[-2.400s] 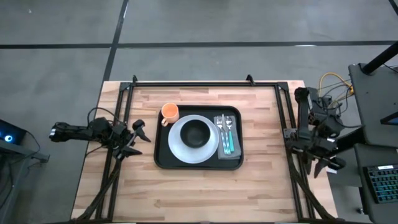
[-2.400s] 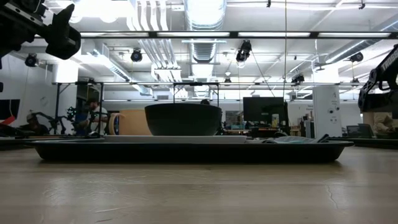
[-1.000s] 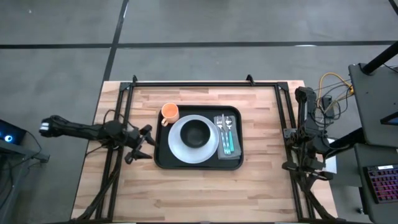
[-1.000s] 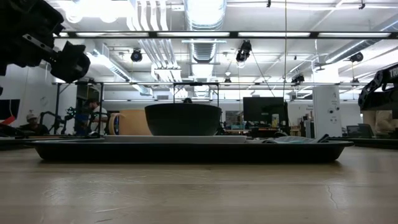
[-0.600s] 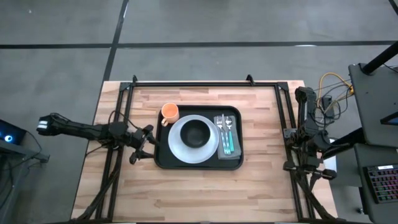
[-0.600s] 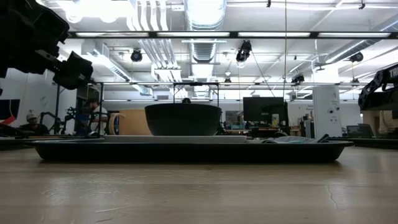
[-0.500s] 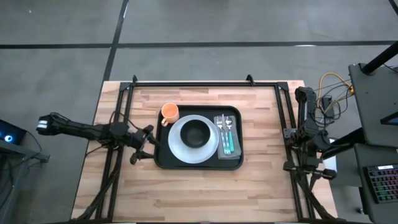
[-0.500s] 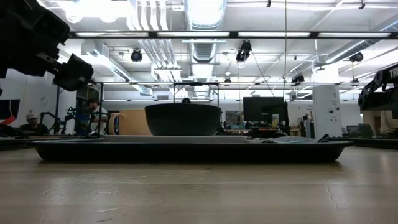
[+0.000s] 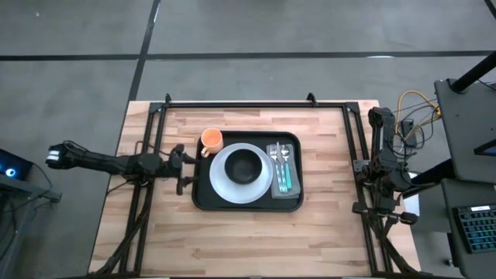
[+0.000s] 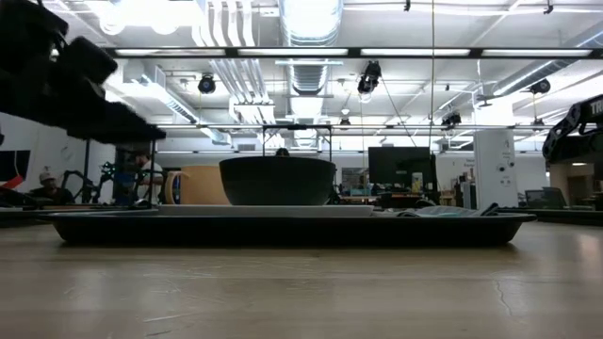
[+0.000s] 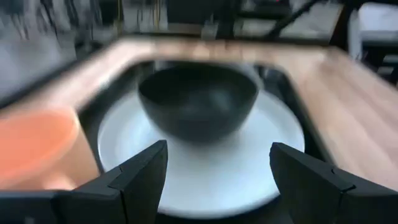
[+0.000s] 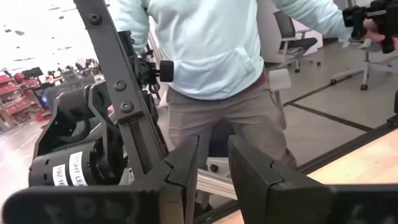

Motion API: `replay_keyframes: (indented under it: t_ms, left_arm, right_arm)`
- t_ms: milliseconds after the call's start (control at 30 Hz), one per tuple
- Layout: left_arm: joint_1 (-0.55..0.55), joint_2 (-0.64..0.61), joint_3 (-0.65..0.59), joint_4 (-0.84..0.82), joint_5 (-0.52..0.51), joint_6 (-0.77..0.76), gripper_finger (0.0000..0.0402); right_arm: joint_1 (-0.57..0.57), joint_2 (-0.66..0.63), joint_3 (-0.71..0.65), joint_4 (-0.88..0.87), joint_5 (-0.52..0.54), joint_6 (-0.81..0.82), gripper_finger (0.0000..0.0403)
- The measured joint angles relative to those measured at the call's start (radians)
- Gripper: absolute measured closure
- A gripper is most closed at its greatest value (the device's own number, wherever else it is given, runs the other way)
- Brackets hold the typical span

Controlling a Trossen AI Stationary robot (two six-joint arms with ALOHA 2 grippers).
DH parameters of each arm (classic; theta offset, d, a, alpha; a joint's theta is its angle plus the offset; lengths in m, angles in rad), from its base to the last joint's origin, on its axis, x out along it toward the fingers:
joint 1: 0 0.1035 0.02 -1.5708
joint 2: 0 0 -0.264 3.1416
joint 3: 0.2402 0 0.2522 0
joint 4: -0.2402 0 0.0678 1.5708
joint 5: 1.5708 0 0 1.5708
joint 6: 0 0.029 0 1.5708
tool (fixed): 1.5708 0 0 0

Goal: Set up tray
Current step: Return to Home Position

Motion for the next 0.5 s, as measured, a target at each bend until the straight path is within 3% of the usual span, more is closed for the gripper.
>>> replay_keyframes:
  t_ms: [267, 500]
  left_arm:
    - [0.000, -0.192, 0.000, 0.010, 0.003, 0.106, 0.0140]
    - [0.000, -0.337, 0.000, -0.076, 0.010, 0.104, 0.0140]
  right_arm:
    - [0.000, 0.000, 0.000, 0.005, 0.000, -0.001, 0.0316]
    - [0.000, 0.000, 0.000, 0.007, 0.000, -0.012, 0.0327]
